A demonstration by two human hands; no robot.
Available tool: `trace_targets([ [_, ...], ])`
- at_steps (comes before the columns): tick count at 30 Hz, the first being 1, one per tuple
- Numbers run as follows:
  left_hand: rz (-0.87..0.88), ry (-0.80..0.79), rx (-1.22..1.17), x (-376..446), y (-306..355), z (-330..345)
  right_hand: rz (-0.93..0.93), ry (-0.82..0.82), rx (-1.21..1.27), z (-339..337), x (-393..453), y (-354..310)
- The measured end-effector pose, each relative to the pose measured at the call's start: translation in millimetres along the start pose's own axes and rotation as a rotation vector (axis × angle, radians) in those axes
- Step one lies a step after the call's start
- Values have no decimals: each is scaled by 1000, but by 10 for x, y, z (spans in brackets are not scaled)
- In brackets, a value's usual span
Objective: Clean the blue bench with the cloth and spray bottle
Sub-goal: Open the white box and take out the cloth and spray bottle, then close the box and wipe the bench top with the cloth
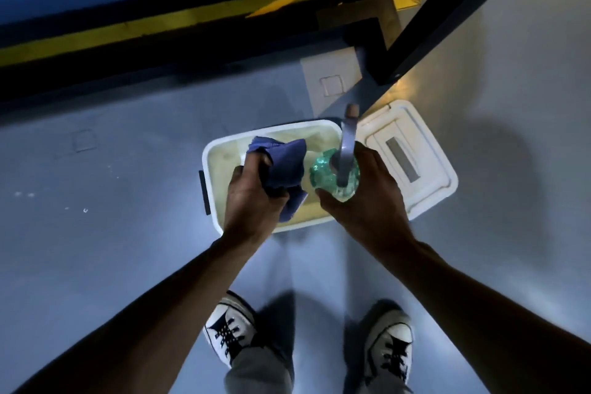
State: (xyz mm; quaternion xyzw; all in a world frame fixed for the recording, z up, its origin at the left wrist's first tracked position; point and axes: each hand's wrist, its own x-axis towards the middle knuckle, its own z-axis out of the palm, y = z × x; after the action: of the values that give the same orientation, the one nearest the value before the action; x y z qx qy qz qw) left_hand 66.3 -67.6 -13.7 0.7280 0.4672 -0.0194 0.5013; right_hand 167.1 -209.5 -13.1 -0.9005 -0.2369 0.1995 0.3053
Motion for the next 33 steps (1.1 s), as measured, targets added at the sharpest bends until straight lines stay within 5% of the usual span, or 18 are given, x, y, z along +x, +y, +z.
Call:
trace_targets([
  [10, -65, -25, -72, -1302, -568, 696, -56, 156, -72, -267, -780, 884],
  [18, -119, -107, 163, -953, -1389, 1437, -47, 39, -123, 439, -983, 2029],
  [25, -134, -154, 315, -891, -1548, 1430, 24, -2, -114, 493, -1043, 2091],
  [29, 98, -105, 388, -968, -1206, 1236, 163, -148, -119, 140, -1121, 1954],
  [33, 269, -114, 281, -717, -467, 973, 447, -27, -28, -313, -1171, 1756],
])
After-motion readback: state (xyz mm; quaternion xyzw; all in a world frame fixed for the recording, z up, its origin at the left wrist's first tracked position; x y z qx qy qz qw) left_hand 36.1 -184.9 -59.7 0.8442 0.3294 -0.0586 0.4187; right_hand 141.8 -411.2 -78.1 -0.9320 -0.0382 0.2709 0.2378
